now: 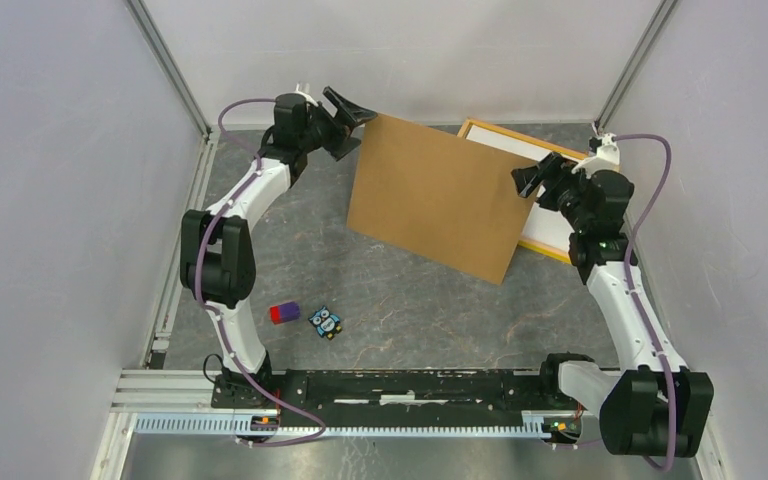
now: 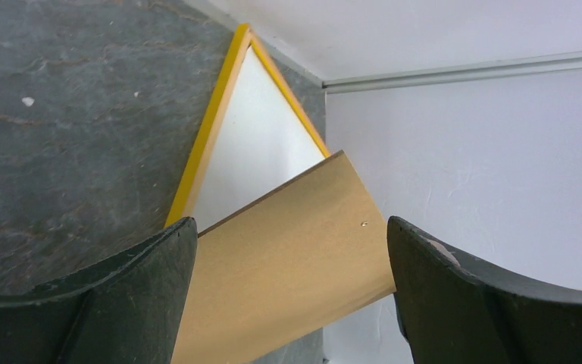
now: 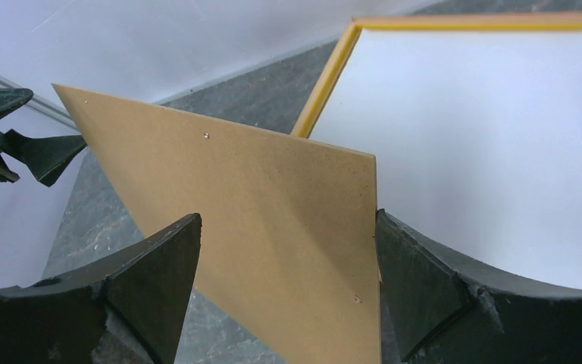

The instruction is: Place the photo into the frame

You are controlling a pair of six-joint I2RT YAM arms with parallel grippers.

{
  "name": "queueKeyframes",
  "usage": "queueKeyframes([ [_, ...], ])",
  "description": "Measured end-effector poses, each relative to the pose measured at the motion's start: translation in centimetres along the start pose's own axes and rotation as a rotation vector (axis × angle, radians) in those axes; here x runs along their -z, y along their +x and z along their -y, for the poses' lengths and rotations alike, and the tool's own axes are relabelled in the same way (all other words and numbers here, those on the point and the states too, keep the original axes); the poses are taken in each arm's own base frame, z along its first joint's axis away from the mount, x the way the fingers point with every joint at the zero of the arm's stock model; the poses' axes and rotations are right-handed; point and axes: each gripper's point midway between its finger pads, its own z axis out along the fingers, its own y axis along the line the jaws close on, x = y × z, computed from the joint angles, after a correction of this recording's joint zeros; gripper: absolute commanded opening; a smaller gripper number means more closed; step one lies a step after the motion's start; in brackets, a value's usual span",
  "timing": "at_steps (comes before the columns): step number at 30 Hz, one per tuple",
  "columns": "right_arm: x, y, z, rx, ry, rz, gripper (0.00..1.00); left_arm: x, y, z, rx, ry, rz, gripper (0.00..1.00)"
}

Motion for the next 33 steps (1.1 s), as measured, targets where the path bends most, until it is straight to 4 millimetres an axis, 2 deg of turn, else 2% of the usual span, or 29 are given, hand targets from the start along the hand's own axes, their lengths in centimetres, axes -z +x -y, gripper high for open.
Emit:
queueKeyframes([
  [4, 0.1, -1.5, -0.7, 0.072, -0.026, 0.038, 0.89, 0.2, -0.6, 1.5, -0.011, 0.019, 0.009, 0.97],
  [11, 0.5, -2.2, -1.6, 0.195, -0.082, 0.065, 0.88, 0.3, -0.2, 1.1, -0.014, -0.003, -0.004, 0.97],
  [21, 1.7, -5.8, -5.1, 0.389, -0.226, 0.218, 0.85, 0.8, 1.0, 0.7, -0.085, -0.039, -0.028, 0.97],
  [25, 2.1, -5.7, -5.5, 0.458, -0.265, 0.266, 0.85, 1.1, 1.5, 0.3, -0.122, -0.038, -0.027, 0.97],
  [33, 2.0, -4.1, -4.2, 0.479, -0.245, 0.268, 0.86, 2.2, 2.7, -0.6, -0.151, -0.061, -0.029, 0.97],
])
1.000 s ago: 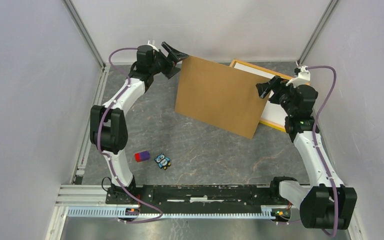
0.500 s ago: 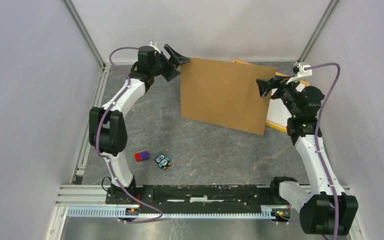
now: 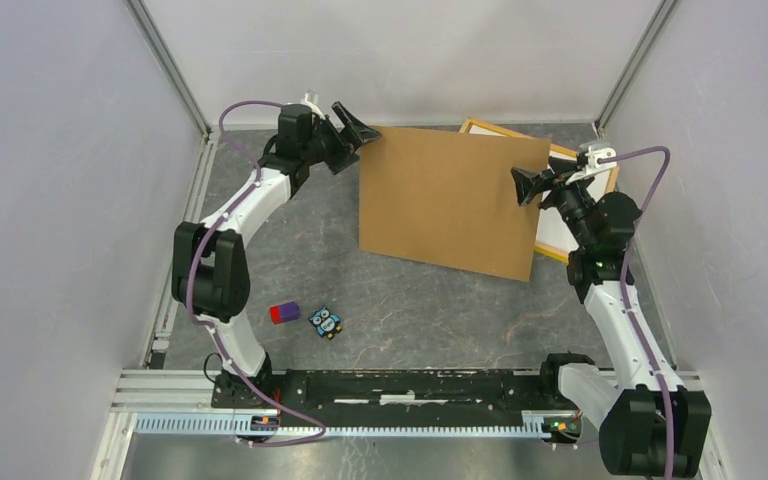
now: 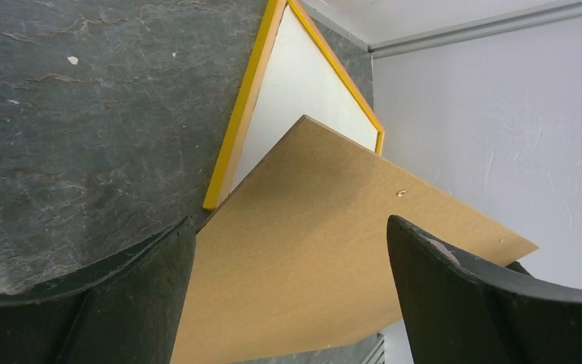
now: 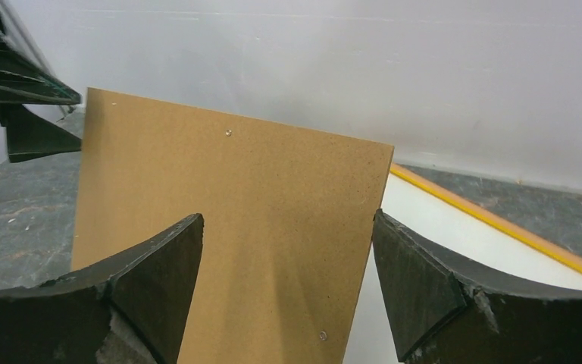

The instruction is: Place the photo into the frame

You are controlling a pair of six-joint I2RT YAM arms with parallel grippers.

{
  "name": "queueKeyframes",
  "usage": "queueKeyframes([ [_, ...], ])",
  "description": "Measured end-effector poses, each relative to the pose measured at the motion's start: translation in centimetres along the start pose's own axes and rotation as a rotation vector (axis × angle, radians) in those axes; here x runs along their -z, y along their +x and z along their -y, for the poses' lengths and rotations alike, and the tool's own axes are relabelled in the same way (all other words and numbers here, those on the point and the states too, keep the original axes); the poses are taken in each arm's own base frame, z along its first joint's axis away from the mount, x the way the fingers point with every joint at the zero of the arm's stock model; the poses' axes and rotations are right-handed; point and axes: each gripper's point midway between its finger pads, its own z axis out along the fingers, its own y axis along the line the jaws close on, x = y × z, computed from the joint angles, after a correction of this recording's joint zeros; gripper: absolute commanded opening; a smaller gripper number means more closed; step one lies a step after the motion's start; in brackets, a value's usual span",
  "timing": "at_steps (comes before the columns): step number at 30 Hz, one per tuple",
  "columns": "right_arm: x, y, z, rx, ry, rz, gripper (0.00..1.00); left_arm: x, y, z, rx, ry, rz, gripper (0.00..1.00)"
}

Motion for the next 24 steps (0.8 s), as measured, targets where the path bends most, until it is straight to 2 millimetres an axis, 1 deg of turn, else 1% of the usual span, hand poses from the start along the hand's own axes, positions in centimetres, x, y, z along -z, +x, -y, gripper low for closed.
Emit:
queueKeyframes([
  [3, 0.1, 1.1, 0.9, -0.021, 0.05, -0.023, 0.87, -0.1, 0.3, 0.2, -0.002, 0.004, -0.006, 0.97],
  [6, 0.1, 3.1, 2.5, -0.063, 0.139, -0.077, 0.87, -0.2, 0.7, 0.6, 0.002, 0.013, -0.011, 0.97],
  [7, 0.0, 4.5, 3.4, -0.084, 0.185, -0.117, 0.87, -0.3, 0.8, 0.8, 0.007, 0.014, -0.014, 0.97],
  [8, 0.0, 5.0, 3.6, -0.091, 0.198, -0.13, 0.87, -0.4, 1.0, 0.9, 0.016, 0.016, -0.017, 0.97],
  [10, -0.1, 7.8, 4.9, -0.123, 0.254, -0.216, 0.87, -0.9, 0.9, 1.0, 0.035, 0.022, -0.017, 0.97],
  [12, -0.5, 10.7, 5.9, -0.156, 0.297, -0.307, 0.87, -1.9, 0.8, 0.7, 0.059, 0.023, -0.018, 0.96],
  [13, -0.5, 12.3, 6.3, -0.173, 0.313, -0.36, 0.87, -2.5, 0.9, 0.3, 0.071, 0.019, -0.023, 0.96],
  [14, -0.4, 13.5, 6.5, -0.186, 0.324, -0.398, 0.87, -2.9, 1.1, -0.1, 0.08, 0.013, -0.028, 0.96],
  [18, 0.0, 17.8, 7.4, -0.235, 0.373, -0.532, 0.87, -5.2, 2.2, -2.5, 0.135, -0.023, -0.058, 0.96],
  [21, -0.3, 19.3, 8.1, -0.254, 0.399, -0.593, 0.88, -6.8, 3.0, -4.4, 0.171, -0.055, -0.079, 0.96],
  [24, -1.3, 19.7, 8.9, -0.257, 0.417, -0.619, 0.88, -8.3, 3.4, -5.9, 0.187, -0.078, -0.09, 0.96],
])
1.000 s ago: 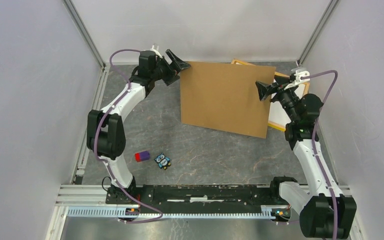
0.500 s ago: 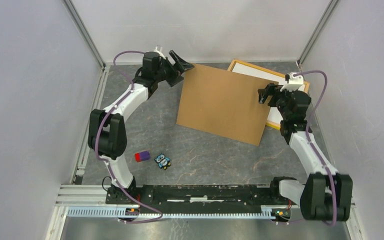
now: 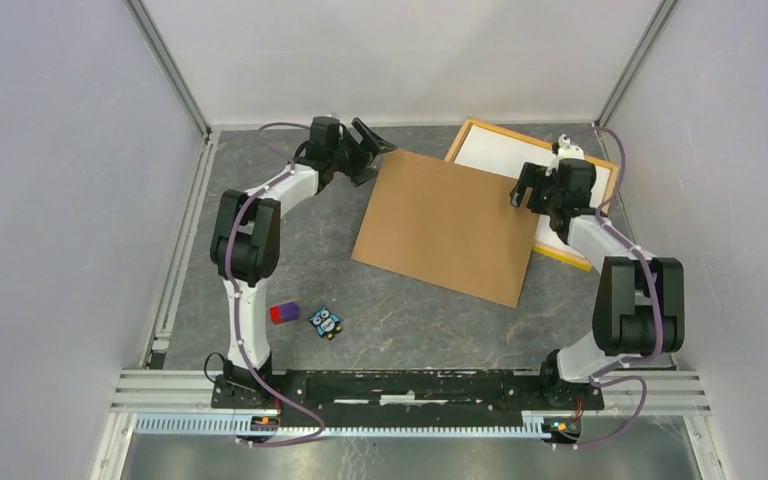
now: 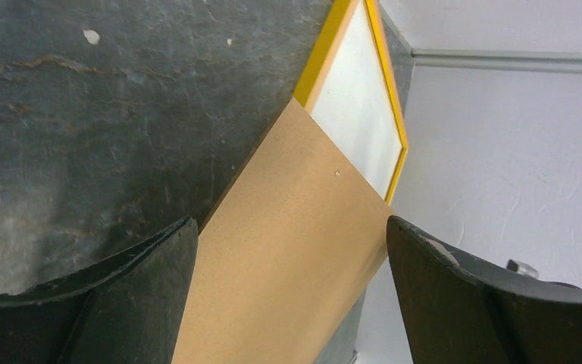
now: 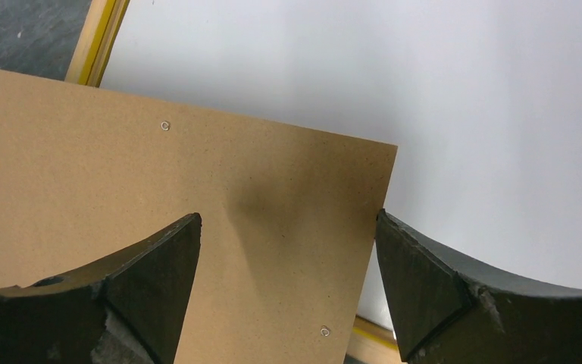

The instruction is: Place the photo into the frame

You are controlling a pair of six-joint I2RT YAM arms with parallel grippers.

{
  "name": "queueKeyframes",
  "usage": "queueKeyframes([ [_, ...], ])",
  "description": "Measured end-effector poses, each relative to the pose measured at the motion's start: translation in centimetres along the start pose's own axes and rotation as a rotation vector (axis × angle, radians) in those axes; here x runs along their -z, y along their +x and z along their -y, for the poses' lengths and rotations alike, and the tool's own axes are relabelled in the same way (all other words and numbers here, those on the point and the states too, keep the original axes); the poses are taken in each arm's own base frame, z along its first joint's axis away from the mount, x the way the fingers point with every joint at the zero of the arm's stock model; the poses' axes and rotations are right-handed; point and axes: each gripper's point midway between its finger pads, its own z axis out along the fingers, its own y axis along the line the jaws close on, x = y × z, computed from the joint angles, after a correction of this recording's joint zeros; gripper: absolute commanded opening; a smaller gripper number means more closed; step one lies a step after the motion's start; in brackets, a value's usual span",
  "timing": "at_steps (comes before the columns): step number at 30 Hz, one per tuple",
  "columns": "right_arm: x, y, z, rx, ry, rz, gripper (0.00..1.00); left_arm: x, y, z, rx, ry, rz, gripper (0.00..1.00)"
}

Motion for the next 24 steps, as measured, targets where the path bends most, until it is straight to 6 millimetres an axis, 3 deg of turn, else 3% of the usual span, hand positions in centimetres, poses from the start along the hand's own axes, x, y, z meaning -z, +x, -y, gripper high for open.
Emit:
queueKeyframes([
  [6, -2.6, -2.2, 0.3, 0.022, 0.023, -0.041, 0.92, -2.6, -0.2, -2.0, 0.018, -0.061, -0.032, 1.0],
  [10, -3.8, -2.6, 0.3, 0.055, 0.023, -0.108, 0.95, -2.6, 0.0, -2.6, -0.022, -0.139, -0.084, 1.0],
  [17, -5.1, -1.9, 0.0, 0.121, 0.017, -0.252, 0.98, -0.5, 0.8, -2.2, -0.168, -0.256, -0.153, 1.0],
  [24, -4.0, 0.0, 0.2, 0.163, 0.026, -0.344, 0.98, 3.1, 4.2, -3.9, -0.23, -0.352, -0.259, 1.0],
])
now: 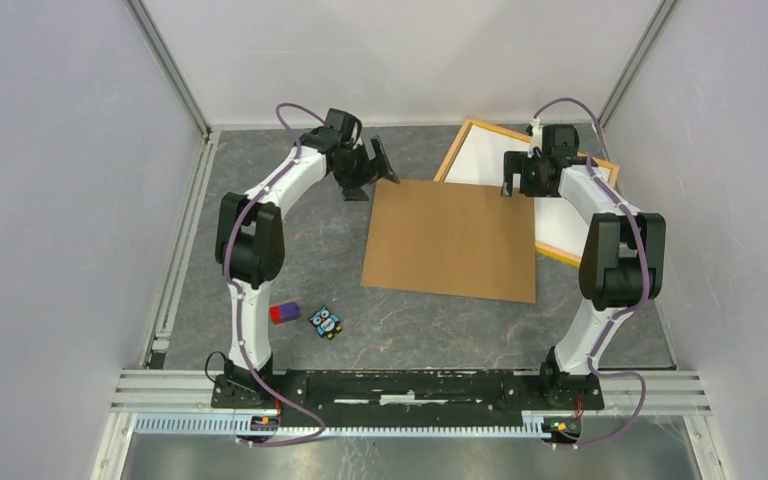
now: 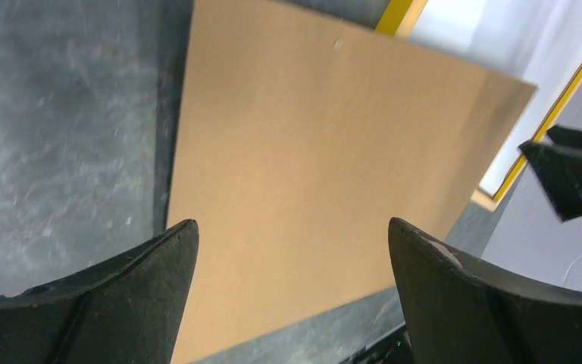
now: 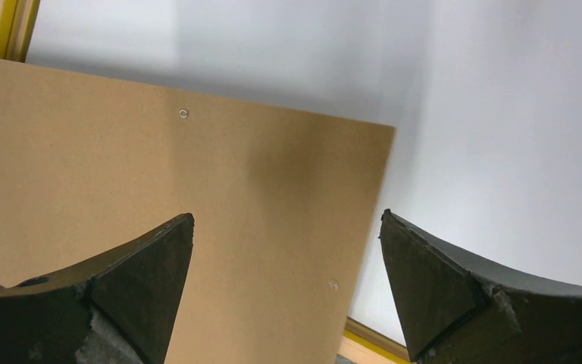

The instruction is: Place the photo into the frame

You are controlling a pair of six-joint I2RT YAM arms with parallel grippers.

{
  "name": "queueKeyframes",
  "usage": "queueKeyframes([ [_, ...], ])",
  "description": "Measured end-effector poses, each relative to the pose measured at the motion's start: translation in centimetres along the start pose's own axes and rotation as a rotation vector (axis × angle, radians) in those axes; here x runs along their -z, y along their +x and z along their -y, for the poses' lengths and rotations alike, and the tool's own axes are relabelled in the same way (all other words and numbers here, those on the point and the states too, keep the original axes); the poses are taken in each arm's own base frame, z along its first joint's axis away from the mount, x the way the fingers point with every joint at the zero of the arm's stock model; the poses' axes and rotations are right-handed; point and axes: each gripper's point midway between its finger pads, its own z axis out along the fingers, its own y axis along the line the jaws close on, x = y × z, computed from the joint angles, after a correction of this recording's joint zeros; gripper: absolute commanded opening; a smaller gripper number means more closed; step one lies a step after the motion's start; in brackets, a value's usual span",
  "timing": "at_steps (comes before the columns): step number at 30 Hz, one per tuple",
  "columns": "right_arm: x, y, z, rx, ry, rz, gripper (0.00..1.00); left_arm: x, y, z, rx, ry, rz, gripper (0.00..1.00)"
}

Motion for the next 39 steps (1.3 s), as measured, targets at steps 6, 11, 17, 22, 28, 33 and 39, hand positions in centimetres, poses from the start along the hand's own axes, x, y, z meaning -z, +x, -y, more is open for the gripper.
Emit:
queueKeyframes([
  [6, 2.8, 0.0, 0.3, -0.015, -0.018, 0.039, 0.98, 2.5, 1.7, -1.8, 0.0, -0.019, -0.012, 1.0],
  [11, 5.3, 3.3, -0.3, -0.06, -0.098, 0.062, 0.97, 2.3, 3.2, -4.1, 0.032, -0.039, -0.04, 1.0],
  [17, 6.2, 10.4, 0.1, -0.202, -0.215, 0.018, 0.94, 1.5, 4.3, -4.2, 0.041, 0.0, -0.087, 1.0],
  [22, 6.0, 14.7, 0.4, -0.305, -0.266, -0.017, 0.88, 0.2, 4.7, -4.1, 0.061, 0.042, -0.103, 1.0],
  [28, 5.8, 15.7, -0.5, -0.358, -0.354, -0.004, 0.81, -1.9, 6.6, -5.5, 0.133, 0.042, -0.166, 1.0],
  [33, 5.9, 15.6, -1.9, -0.39, -0.451, 0.044, 0.75, -2.2, 6.6, -5.2, 0.161, 0.069, -0.172, 1.0],
  [39, 6.6, 15.0, -2.4, -0.423, -0.489, 0.083, 0.7, -2.3, 5.7, -5.5, 0.181, 0.076, -0.152, 0.99],
])
